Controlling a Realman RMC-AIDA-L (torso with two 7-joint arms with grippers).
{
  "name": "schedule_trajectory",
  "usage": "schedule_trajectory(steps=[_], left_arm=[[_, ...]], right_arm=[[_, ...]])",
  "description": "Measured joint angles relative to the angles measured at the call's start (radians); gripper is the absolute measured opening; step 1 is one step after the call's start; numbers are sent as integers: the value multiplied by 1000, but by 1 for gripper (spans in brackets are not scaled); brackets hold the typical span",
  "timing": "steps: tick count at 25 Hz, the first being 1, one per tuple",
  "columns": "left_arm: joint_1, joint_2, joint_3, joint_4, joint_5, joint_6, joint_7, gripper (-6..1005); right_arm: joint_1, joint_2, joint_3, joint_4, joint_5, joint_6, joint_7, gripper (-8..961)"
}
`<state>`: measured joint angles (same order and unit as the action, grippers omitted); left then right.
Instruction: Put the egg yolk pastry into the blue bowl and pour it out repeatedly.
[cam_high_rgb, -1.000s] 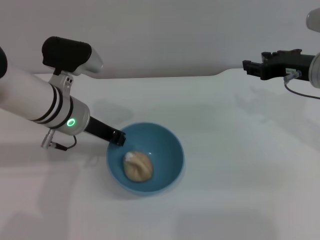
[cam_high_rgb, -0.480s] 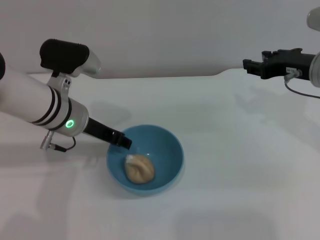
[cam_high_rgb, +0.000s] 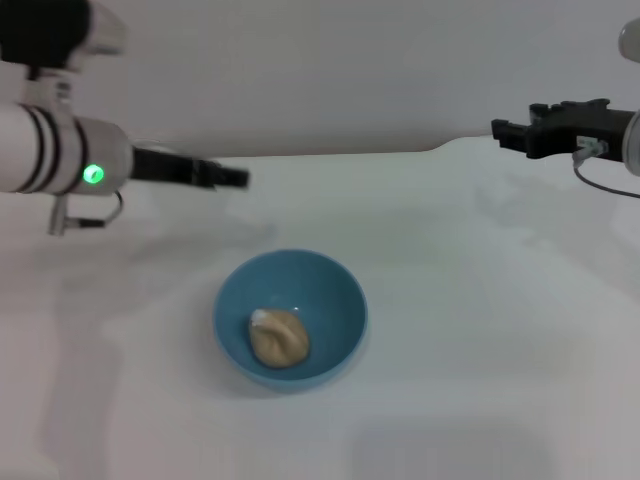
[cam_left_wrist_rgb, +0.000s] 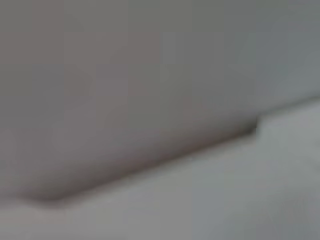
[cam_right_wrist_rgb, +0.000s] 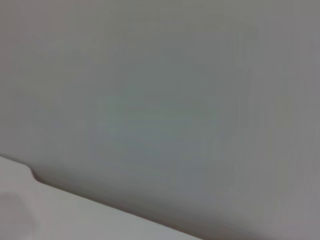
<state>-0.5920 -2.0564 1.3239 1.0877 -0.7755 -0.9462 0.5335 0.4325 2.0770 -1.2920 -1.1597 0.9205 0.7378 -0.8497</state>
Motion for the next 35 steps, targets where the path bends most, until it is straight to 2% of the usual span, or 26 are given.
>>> schedule_trajectory(steps=[5,8,9,10,14,18,22,25,26,30,35], left_arm=[[166,-2,48,62,-121,311,125,807],[265,-1,124,64,-215,523,227,806],[312,-1,187,62,-235,653,290,805],[312,-1,187,62,-235,653,290,804],[373,3,326,49,-239,865,331,801],[384,5,420,11,-236,983,332,800],[342,3,476,-46,-241,1037,325,801],[315,2,561,-89,-241,1154,299,800],[311,2,603,-109,-237,1229,278,800],[309,5,731,-206,-182,1493,139,800],[323,4,744,-330,-58,1670,-126,801]], right_arm=[[-14,0,-8,44,0,-125,-5,504],[-28,0,-32,74,1,-226,-7,504],[-35,0,-60,93,4,-302,-8,504],[-39,0,-77,101,8,-343,-9,505],[-48,0,-128,119,28,-442,-9,505],[-51,0,-219,135,66,-551,-10,505],[-48,0,-328,142,75,-646,-10,505],[-47,2,-414,143,77,-731,-5,505],[-50,4,-441,145,77,-762,-2,505],[-74,10,-545,169,78,-919,22,505],[-83,7,-675,260,75,-1135,187,505]])
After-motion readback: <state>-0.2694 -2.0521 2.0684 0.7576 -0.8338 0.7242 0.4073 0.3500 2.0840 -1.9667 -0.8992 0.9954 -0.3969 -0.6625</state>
